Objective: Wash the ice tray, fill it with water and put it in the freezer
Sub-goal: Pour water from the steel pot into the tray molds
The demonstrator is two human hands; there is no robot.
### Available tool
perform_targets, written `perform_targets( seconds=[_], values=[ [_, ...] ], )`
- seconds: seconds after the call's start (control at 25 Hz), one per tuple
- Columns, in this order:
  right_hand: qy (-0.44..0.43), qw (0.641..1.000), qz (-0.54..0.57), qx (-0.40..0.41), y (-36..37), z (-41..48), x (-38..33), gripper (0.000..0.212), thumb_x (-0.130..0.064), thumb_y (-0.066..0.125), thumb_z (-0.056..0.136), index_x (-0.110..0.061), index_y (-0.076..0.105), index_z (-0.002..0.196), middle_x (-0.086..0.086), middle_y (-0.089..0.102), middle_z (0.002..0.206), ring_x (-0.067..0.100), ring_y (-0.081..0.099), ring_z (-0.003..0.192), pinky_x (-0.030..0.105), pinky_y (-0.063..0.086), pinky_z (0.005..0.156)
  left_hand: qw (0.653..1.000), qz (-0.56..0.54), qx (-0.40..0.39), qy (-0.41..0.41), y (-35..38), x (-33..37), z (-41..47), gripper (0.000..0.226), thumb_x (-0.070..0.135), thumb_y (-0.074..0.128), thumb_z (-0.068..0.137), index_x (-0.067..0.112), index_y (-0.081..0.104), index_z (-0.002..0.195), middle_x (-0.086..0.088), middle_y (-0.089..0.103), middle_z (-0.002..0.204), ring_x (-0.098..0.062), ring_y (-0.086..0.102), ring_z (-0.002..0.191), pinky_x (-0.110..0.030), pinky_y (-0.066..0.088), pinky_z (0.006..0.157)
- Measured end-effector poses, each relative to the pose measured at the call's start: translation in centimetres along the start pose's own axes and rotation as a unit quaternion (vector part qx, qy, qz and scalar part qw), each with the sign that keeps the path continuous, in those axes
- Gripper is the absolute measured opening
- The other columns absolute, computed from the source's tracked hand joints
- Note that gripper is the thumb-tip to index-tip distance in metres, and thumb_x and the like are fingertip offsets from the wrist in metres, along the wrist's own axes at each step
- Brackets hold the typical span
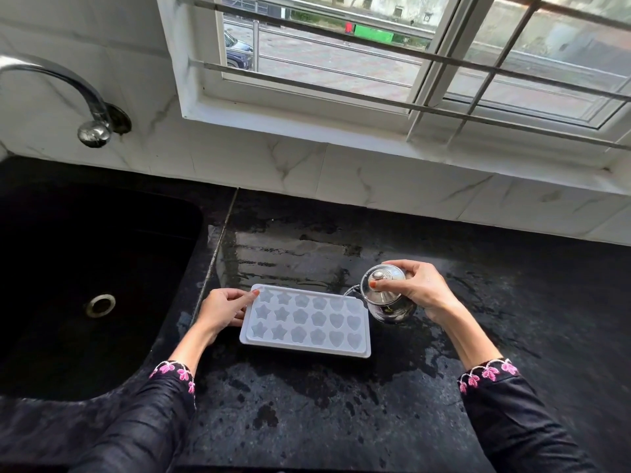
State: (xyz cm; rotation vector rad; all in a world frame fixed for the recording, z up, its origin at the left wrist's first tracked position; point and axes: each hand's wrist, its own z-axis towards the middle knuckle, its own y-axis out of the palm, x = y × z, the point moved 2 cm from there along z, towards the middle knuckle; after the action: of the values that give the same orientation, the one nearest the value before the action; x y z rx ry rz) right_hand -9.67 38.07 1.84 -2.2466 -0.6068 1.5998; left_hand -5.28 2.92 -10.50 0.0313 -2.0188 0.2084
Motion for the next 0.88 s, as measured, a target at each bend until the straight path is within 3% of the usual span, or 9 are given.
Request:
perform_targets(
  seconds=[0.12,0.2,0.32,0.44,0.56,0.76,0.88],
  values=[
    [-0.004,0.999,0.041,-0.002,-0.1,-0.1,0.2,0.086,-0.063,0.093,0.019,-0.028,0.078,0.096,-0.001,0.079,0.091,0.022,0.074,0.094,0.042,0.058,0.091,1.0,0.0,-0.001,0.003,0.0,-0.1,0.1,0.024,0.03,0.072,0.087,0.007,0.076,0.09,-0.005,0.078,0.078,-0.013,0.072,0.061,-0.024,0.055,0.052],
    [-0.002,0.997,0.083,-0.008,-0.2,-0.2,0.1,0.086,-0.055,0.096,0.021,-0.022,0.077,0.098,0.004,0.079,0.094,0.024,0.074,0.094,0.034,0.059,0.082,1.0,0.001,-0.001,0.003,0.0,-0.2,0.1,0.024,0.03,0.072,0.087,0.007,0.076,0.09,-0.006,0.078,0.079,-0.015,0.072,0.063,-0.024,0.056,0.053],
    [-0.012,0.993,0.114,-0.022,-0.1,-0.7,-0.8,0.069,-0.036,0.094,0.037,-0.018,0.075,0.101,0.009,0.078,0.097,0.015,0.073,0.082,0.02,0.054,0.066,1.0,-0.001,0.001,0.004,0.0,-0.3,0.3,0.023,0.031,0.072,0.087,0.008,0.077,0.09,-0.007,0.078,0.081,-0.017,0.071,0.066,-0.025,0.056,0.054],
    [-0.011,0.991,0.128,-0.031,0.5,-0.7,-1.4,0.055,-0.018,0.092,0.057,-0.013,0.073,0.108,0.008,0.077,0.095,0.01,0.071,0.074,0.015,0.051,0.056,1.0,0.001,0.0,0.003,-0.1,-0.5,0.4,0.023,0.033,0.073,0.086,0.01,0.078,0.088,-0.007,0.078,0.081,-0.019,0.071,0.069,-0.029,0.057,0.058],
    [-0.007,0.99,0.135,-0.038,1.3,-0.5,-1.9,0.048,-0.011,0.089,0.064,-0.012,0.073,0.109,0.006,0.077,0.093,0.011,0.071,0.073,0.016,0.052,0.057,1.0,-0.003,-0.001,0.001,-0.3,-0.7,0.6,0.024,0.035,0.075,0.083,0.011,0.079,0.085,-0.007,0.078,0.08,-0.023,0.071,0.073,-0.034,0.058,0.063],
    [-0.012,0.992,0.118,-0.042,2.4,-0.3,-2.1,0.058,-0.024,0.092,0.051,-0.015,0.074,0.105,0.007,0.078,0.095,0.014,0.072,0.079,0.022,0.053,0.065,1.0,-0.006,-0.001,0.002,-0.1,-0.7,0.7,0.022,0.033,0.075,0.083,0.012,0.079,0.085,-0.007,0.078,0.081,-0.025,0.072,0.075,-0.032,0.057,0.06],
    [-0.013,0.992,0.12,-0.042,2.5,-0.3,-2.0,0.052,-0.018,0.092,0.058,-0.013,0.074,0.106,0.007,0.078,0.094,0.013,0.071,0.077,0.02,0.054,0.065,1.0,-0.007,0.005,0.001,-0.2,-0.8,0.7,0.022,0.033,0.075,0.083,0.011,0.078,0.085,-0.008,0.078,0.08,-0.023,0.071,0.071,-0.033,0.057,0.06]
  ],
)
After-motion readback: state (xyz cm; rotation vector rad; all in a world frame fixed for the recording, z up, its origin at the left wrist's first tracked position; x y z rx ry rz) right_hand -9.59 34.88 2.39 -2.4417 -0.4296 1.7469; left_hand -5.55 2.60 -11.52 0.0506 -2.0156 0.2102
